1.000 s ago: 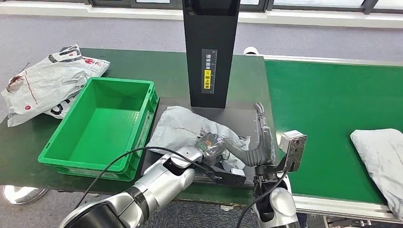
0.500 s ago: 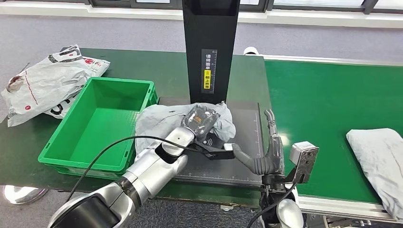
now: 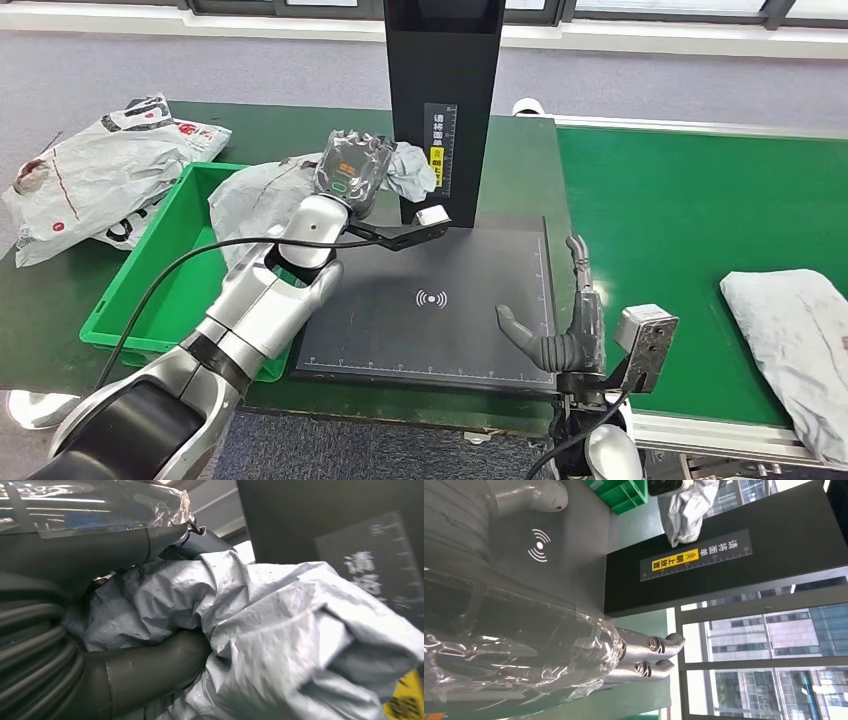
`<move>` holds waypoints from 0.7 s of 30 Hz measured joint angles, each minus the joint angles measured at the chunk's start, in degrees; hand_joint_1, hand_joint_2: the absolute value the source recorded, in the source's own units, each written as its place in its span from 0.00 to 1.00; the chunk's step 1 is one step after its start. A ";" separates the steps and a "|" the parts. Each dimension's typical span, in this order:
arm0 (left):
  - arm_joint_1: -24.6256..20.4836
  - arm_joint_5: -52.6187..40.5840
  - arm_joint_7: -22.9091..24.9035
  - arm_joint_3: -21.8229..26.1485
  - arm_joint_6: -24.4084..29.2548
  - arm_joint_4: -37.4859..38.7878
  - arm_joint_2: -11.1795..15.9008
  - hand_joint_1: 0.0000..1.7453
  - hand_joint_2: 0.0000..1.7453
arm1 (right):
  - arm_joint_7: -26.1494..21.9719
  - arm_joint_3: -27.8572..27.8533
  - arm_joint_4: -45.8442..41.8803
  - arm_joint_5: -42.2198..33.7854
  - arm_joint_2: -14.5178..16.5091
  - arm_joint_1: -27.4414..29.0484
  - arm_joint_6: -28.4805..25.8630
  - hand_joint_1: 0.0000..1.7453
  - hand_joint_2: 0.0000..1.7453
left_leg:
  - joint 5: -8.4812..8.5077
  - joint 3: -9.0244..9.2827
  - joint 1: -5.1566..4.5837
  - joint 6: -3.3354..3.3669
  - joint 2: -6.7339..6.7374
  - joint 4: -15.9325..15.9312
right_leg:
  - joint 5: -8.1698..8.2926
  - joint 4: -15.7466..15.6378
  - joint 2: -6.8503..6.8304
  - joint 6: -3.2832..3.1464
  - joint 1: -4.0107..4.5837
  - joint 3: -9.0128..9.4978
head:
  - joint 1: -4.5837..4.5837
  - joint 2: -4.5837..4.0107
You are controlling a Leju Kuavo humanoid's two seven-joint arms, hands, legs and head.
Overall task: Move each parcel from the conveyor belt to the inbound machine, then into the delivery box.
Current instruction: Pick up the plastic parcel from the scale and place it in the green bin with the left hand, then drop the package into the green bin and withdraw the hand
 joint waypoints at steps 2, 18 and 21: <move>-0.18 0.00 0.15 0.00 0.00 -0.39 0.48 1.00 1.00 | -0.01 0.00 0.00 -0.01 0.00 0.03 -0.01 0.00 1.00 | 0.00 0.00 0.00 0.00 0.00 0.00 | 0.00 0.00 0.01 0.00 0.00 0.00 | 0.00 0.00; -3.59 -0.10 4.68 0.94 -17.37 12.22 7.30 1.00 1.00 | -0.56 -0.06 3.07 -0.63 -0.03 -2.71 -0.05 0.00 1.00 | -0.07 0.23 -0.02 -0.22 0.89 -0.07 | 0.19 0.07 0.76 -0.29 0.01 -0.15 | -0.01 0.00; -4.29 -0.10 4.37 1.50 -18.04 18.94 9.26 1.00 1.00 | -0.86 -0.63 4.25 -0.72 -0.10 -3.32 -0.18 0.00 1.00 | 0.10 0.11 0.05 -0.31 0.70 -0.06 | 0.23 0.08 0.60 -0.40 0.18 -0.23 | -0.05 0.00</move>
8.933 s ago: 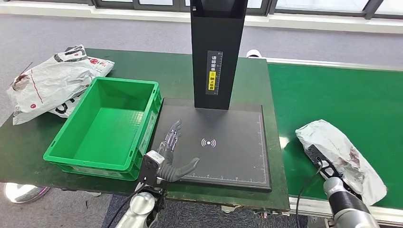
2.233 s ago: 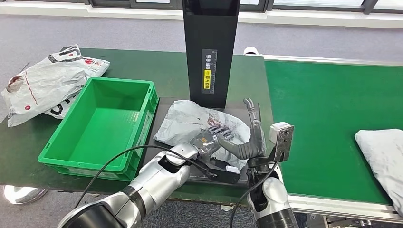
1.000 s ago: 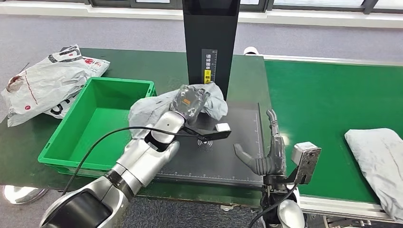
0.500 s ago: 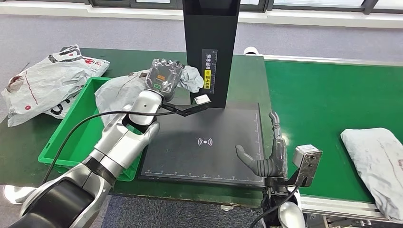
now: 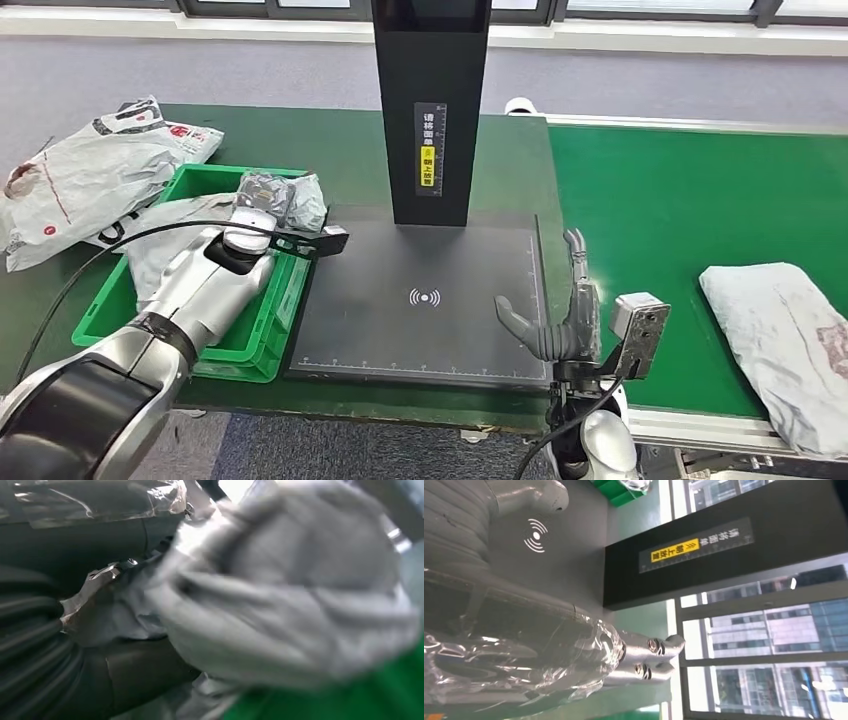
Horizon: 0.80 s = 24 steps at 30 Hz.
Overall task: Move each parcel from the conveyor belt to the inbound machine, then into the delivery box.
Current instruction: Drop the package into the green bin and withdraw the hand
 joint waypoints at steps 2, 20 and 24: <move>-0.65 -0.02 0.09 0.03 -0.61 2.65 0.13 1.00 1.00 | 0.01 -0.32 0.39 -0.08 -0.01 -0.48 -0.17 0.00 1.00 | 0.07 -0.06 0.02 0.00 -0.41 -0.01 | -0.07 0.01 -0.39 -0.03 0.05 0.09 | 0.02 0.00; -2.73 -0.03 -2.72 0.28 -2.50 8.86 -0.91 0.00 0.50 | 0.01 -1.29 1.13 -1.07 -0.01 -1.57 -3.18 0.00 1.00 | 0.06 -0.03 0.00 -0.13 -0.45 -0.01 | -0.08 0.02 -0.43 -0.06 0.04 0.12 | 0.03 0.00; -2.92 0.02 -2.27 0.88 0.02 8.95 -1.45 0.00 0.00 | 0.03 -1.37 1.11 -1.37 -0.01 -1.51 -4.37 0.00 1.00 | 0.06 -0.03 0.00 -0.13 -0.46 0.00 | -0.08 0.01 -0.43 -0.06 0.02 0.10 | 0.03 0.00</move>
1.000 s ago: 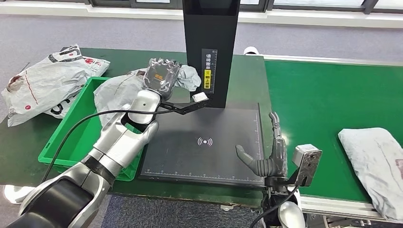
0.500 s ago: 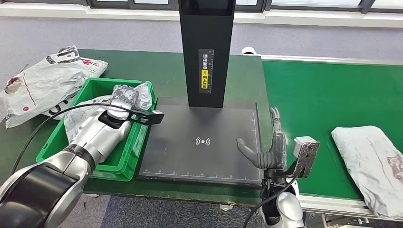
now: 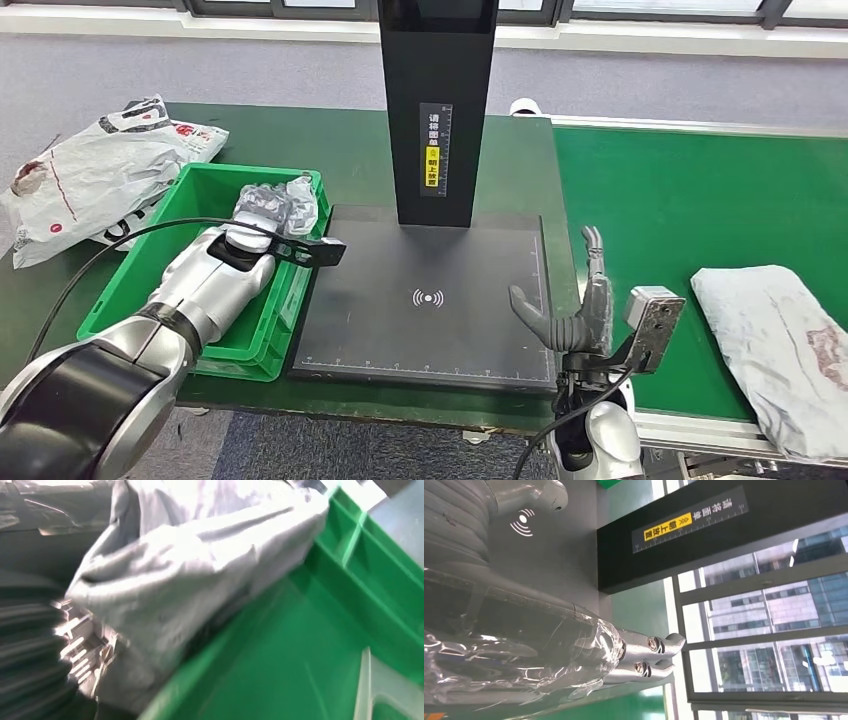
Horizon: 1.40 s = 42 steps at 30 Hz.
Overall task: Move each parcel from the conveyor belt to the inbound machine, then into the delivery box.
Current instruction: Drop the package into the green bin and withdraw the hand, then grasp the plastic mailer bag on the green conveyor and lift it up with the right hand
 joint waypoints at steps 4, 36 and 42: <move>-0.40 2.60 -0.72 2.32 5.79 -0.59 -1.52 0.00 0.00 | 0.44 -0.04 -0.72 -0.22 0.00 0.57 -2.17 0.00 1.00 | 0.02 -0.03 0.00 0.03 -0.10 0.01 | 0.00 0.00 -0.10 0.01 -0.01 -0.01 | 0.00 0.00; 31.92 90.16 -41.49 14.82 27.65 -54.41 -12.11 0.00 1.00 | 11.91 -12.95 -4.56 33.59 -9.25 3.55 -11.63 0.00 1.00 | -0.28 -0.23 -0.24 0.49 -0.09 0.03 | -0.17 -0.09 -0.10 0.37 -0.37 -0.10 | 0.00 0.00; 37.97 98.14 -39.57 11.40 17.16 -54.34 -13.55 0.00 1.00 | 30.57 -17.40 3.44 62.75 -16.41 -2.50 -8.06 0.00 1.00 | -0.33 -0.21 -0.37 0.64 -0.06 0.04 | -0.19 -0.15 -0.10 0.57 -0.49 -0.08 | 0.00 0.00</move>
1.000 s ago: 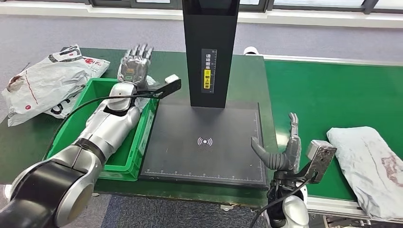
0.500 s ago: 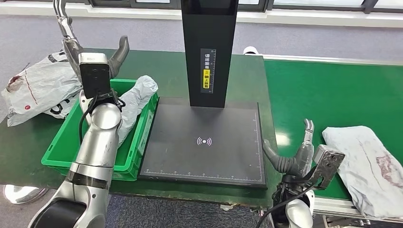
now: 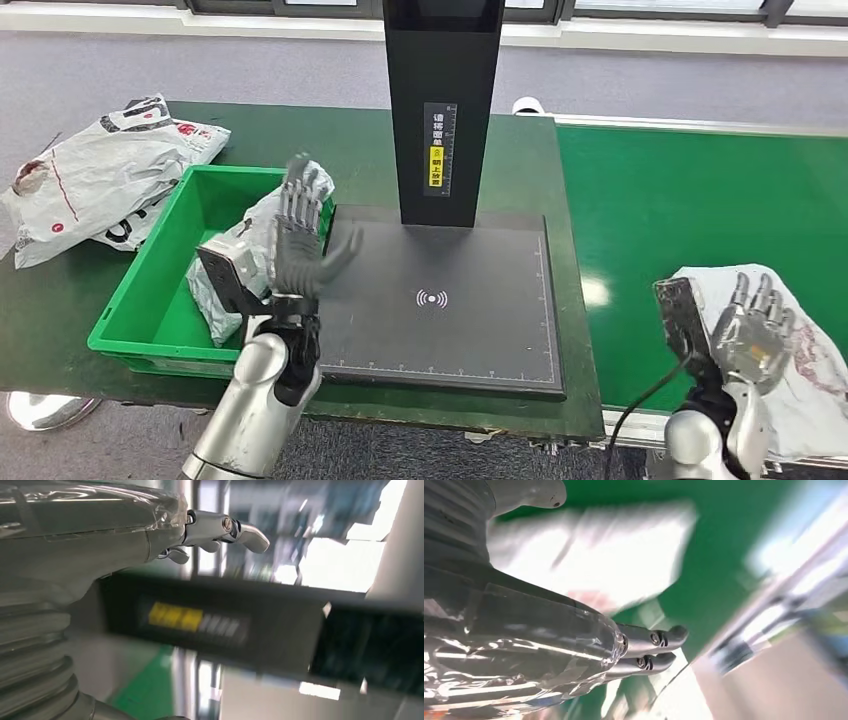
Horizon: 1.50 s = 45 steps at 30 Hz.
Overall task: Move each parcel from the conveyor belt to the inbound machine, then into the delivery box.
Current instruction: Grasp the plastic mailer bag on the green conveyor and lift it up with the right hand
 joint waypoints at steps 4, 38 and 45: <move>3.07 1.10 -1.39 -2.41 -5.04 2.91 -1.43 0.00 1.00 | 4.30 -2.38 14.80 11.38 -8.41 -7.73 6.85 0.00 1.00 | 0.00 -0.04 -0.07 0.15 -0.04 0.08 | 0.08 -0.02 -0.02 0.19 -0.09 0.06 | 0.00 0.00; 6.93 -4.73 -5.47 -3.45 -6.62 4.99 -0.95 0.00 1.00 | -24.02 -2.59 57.59 -2.75 -14.65 -27.80 30.31 1.00 1.00 | -0.04 0.18 -0.02 0.20 0.13 0.06 | 0.06 0.01 0.13 0.26 -0.04 0.23 | 0.00 0.00; 7.53 -5.22 -5.72 -2.60 -5.61 4.62 -0.86 0.00 1.00 | -25.08 -2.60 57.66 -4.96 -13.24 -29.49 30.34 1.00 1.00 | 0.00 0.10 -0.03 0.20 -0.04 0.06 | 0.06 0.03 0.02 0.26 -0.04 0.23 | 0.00 0.00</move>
